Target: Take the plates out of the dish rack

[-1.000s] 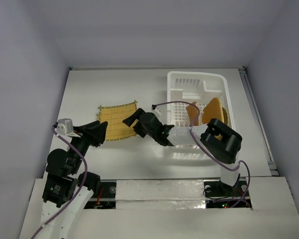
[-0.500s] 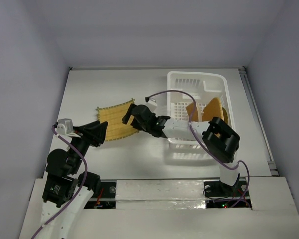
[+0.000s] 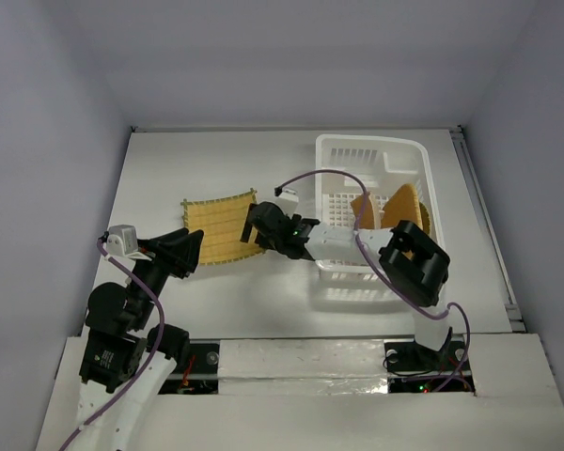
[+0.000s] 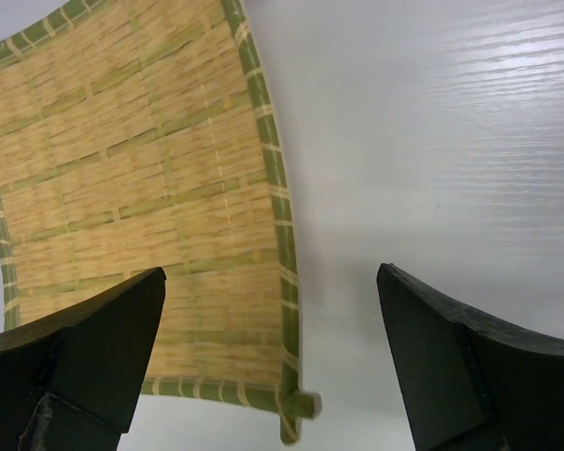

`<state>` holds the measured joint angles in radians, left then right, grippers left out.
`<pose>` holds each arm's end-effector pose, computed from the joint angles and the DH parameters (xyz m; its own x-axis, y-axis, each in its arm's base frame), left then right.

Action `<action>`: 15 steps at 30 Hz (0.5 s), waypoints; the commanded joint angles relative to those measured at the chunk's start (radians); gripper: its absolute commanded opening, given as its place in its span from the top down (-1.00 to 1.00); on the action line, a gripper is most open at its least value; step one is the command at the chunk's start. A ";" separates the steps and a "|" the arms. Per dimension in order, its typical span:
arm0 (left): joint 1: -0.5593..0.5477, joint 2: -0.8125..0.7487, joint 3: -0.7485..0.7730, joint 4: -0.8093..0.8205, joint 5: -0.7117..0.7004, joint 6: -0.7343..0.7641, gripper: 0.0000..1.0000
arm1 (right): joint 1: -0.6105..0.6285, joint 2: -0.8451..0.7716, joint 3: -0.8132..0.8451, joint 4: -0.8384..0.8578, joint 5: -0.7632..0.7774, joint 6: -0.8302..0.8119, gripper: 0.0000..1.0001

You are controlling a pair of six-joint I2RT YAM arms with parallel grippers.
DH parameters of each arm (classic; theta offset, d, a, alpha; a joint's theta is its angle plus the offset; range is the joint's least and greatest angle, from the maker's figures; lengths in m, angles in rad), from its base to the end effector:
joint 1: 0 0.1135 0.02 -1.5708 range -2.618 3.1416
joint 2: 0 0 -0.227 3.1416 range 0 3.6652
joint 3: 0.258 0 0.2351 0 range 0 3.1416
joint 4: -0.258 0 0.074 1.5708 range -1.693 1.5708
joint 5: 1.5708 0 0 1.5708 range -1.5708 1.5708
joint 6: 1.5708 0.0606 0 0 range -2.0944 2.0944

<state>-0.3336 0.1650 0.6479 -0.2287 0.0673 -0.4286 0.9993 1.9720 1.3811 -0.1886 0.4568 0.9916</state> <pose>0.0929 -0.0365 0.3433 0.0548 -0.4578 -0.8874 0.4518 0.8039 -0.3868 0.2508 0.3406 0.1554 -0.6978 0.3035 -0.6488 -0.0021 0.9049 0.4256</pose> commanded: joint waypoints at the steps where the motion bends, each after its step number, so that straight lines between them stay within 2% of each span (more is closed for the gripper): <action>1: 0.002 -0.016 0.009 0.046 0.011 -0.004 0.16 | -0.001 -0.114 0.025 -0.040 0.086 -0.060 -1.00; 11: 0.002 -0.016 0.009 0.046 0.012 -0.004 0.16 | 0.019 -0.301 0.070 -0.230 0.220 -0.152 -0.98; 13: 0.002 -0.016 0.009 0.048 0.012 -0.004 0.16 | 0.030 -0.353 0.068 -0.239 0.235 -0.208 -0.49; 15: 0.002 -0.016 0.009 0.046 0.014 -0.006 0.16 | 0.030 -0.445 0.079 -0.291 0.266 -0.234 0.33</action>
<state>-0.3336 0.1631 0.6479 -0.2287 0.0692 -0.4290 1.0130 1.6497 1.4124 -0.4019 0.6292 0.8211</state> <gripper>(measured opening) 0.418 0.484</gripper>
